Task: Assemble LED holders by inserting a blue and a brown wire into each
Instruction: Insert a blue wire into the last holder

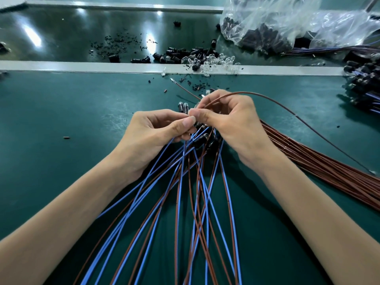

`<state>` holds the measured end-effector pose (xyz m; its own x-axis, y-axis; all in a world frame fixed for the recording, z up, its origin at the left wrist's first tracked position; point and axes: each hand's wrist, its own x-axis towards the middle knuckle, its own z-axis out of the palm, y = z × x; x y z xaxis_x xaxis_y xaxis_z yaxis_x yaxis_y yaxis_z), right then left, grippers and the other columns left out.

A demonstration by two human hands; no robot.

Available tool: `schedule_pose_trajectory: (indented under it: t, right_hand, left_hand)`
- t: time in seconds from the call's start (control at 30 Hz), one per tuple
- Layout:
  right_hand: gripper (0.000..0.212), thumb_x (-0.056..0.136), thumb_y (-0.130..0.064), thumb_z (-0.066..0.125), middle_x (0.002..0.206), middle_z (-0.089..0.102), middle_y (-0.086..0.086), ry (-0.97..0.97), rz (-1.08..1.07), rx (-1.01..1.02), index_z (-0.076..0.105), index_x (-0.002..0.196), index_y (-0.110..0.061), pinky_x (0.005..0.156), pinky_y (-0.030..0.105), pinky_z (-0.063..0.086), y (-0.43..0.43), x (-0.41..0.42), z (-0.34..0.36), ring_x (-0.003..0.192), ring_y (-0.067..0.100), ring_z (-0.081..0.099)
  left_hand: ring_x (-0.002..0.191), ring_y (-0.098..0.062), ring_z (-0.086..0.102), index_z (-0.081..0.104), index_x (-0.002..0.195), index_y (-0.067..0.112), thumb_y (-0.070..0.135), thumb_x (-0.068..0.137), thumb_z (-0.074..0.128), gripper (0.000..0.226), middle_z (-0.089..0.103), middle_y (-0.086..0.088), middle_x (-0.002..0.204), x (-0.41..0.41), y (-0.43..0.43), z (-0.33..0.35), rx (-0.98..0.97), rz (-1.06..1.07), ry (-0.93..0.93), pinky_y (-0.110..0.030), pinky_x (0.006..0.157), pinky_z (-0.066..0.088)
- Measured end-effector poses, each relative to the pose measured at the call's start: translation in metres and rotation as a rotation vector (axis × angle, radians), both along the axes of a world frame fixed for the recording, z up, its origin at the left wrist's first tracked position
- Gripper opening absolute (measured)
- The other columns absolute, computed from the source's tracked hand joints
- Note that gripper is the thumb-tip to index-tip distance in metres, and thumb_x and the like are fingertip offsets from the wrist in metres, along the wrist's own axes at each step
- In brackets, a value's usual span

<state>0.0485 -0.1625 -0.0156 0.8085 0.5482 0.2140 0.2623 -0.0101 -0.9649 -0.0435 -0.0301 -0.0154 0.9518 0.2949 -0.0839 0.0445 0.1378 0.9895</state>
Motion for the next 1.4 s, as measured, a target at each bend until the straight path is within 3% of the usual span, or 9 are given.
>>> schedule_pose_trajectory:
  t: [0.23, 0.33, 0.43, 0.63, 0.8, 0.97, 1.13, 1.3, 1.4]
  right_hand:
    - [0.030, 0.100, -0.030, 0.040, 0.070, 0.050, 0.000, 0.149, 0.070, 0.066, 0.057, 0.081, -0.015, 0.049, 0.022, 0.037, -0.003, 0.002, 0.012, 0.055, 0.009, 0.045]
    - [0.030, 0.098, -0.025, 0.052, 0.055, 0.042, -0.005, 0.008, -0.038, -0.015, 0.057, 0.072, -0.010, 0.049, 0.029, 0.029, -0.002, 0.000, 0.010, 0.049, 0.010, 0.035]
    - [0.020, 0.087, -0.026, 0.069, 0.056, 0.059, -0.004, -0.165, -0.012, -0.175, 0.068, 0.074, -0.010, 0.054, 0.030, 0.041, -0.002, -0.003, 0.006, 0.054, 0.008, 0.049]
    - [0.022, 0.099, -0.028, 0.048, 0.055, 0.060, -0.003, 0.184, -0.049, 0.264, 0.052, 0.082, -0.015, 0.042, 0.018, 0.035, -0.004, 0.000, 0.015, 0.042, 0.010, 0.046]
    - [0.021, 0.087, -0.024, 0.069, 0.052, 0.059, -0.006, -0.113, 0.005, -0.131, 0.067, 0.075, -0.006, 0.047, 0.016, 0.038, -0.003, -0.003, 0.009, 0.043, 0.004, 0.047]
    - [0.024, 0.099, -0.027, 0.048, 0.057, 0.064, 0.000, 0.141, -0.091, 0.305, 0.053, 0.081, -0.012, 0.042, 0.019, 0.037, -0.010, 0.006, 0.020, 0.043, 0.010, 0.049]
    - [0.018, 0.089, -0.022, 0.065, 0.052, 0.060, -0.003, 0.033, 0.042, 0.008, 0.061, 0.076, -0.011, 0.043, 0.014, 0.037, -0.003, -0.004, 0.010, 0.042, 0.007, 0.045]
    - [0.021, 0.098, -0.023, 0.051, 0.056, 0.060, -0.003, 0.151, -0.133, 0.347, 0.055, 0.081, -0.011, 0.043, 0.017, 0.038, -0.008, 0.005, 0.017, 0.046, 0.008, 0.049]
    - [0.022, 0.095, -0.016, 0.056, 0.053, 0.057, -0.006, 0.066, -0.104, 0.159, 0.062, 0.075, -0.010, 0.045, 0.014, 0.036, -0.006, 0.003, 0.012, 0.045, 0.005, 0.047]
  left_hand:
    - [0.063, -0.002, 0.064, 0.073, 0.079, 0.014, 0.029, 0.069, 0.069, 0.018, 0.073, 0.001, 0.073, 0.000, 0.004, 0.004, 0.108, 0.033, -0.029, -0.010, 0.062, 0.048]
    - [0.066, -0.002, 0.065, 0.072, 0.082, 0.013, 0.028, 0.069, 0.071, 0.019, 0.074, 0.002, 0.074, -0.001, 0.004, 0.004, 0.208, 0.045, -0.045, -0.010, 0.065, 0.048]
    - [0.067, -0.002, 0.066, 0.073, 0.084, 0.012, 0.026, 0.069, 0.072, 0.020, 0.074, 0.003, 0.074, -0.001, 0.001, 0.002, 0.248, 0.033, -0.046, -0.010, 0.065, 0.048]
    - [0.065, 0.000, 0.065, 0.074, 0.081, 0.012, 0.030, 0.067, 0.073, 0.023, 0.074, 0.004, 0.073, 0.001, 0.003, 0.002, 0.326, 0.086, -0.035, -0.009, 0.064, 0.047]
    - [0.068, -0.002, 0.066, 0.074, 0.085, 0.011, 0.027, 0.070, 0.073, 0.022, 0.074, 0.002, 0.078, -0.001, 0.001, 0.003, 0.379, 0.042, -0.068, -0.011, 0.065, 0.049]
    - [0.070, -0.011, 0.063, 0.075, 0.082, 0.014, 0.022, 0.076, 0.075, 0.010, 0.073, -0.005, 0.078, 0.000, 0.008, 0.004, 0.475, 0.124, -0.061, -0.030, 0.072, 0.053]
    - [0.069, 0.001, 0.064, 0.072, 0.081, 0.026, 0.019, 0.076, 0.075, 0.009, 0.073, 0.012, 0.079, -0.001, 0.007, 0.003, 0.550, 0.130, -0.115, -0.012, 0.067, 0.050]
    - [0.073, -0.001, 0.065, 0.070, 0.082, 0.031, 0.018, 0.078, 0.075, 0.014, 0.071, 0.016, 0.078, 0.002, 0.014, 0.002, 0.617, 0.201, -0.135, -0.013, 0.070, 0.050]
    - [0.070, 0.004, 0.063, 0.068, 0.082, 0.036, 0.019, 0.079, 0.074, 0.018, 0.069, 0.020, 0.080, 0.001, 0.015, 0.002, 0.686, 0.212, -0.160, -0.013, 0.070, 0.050]
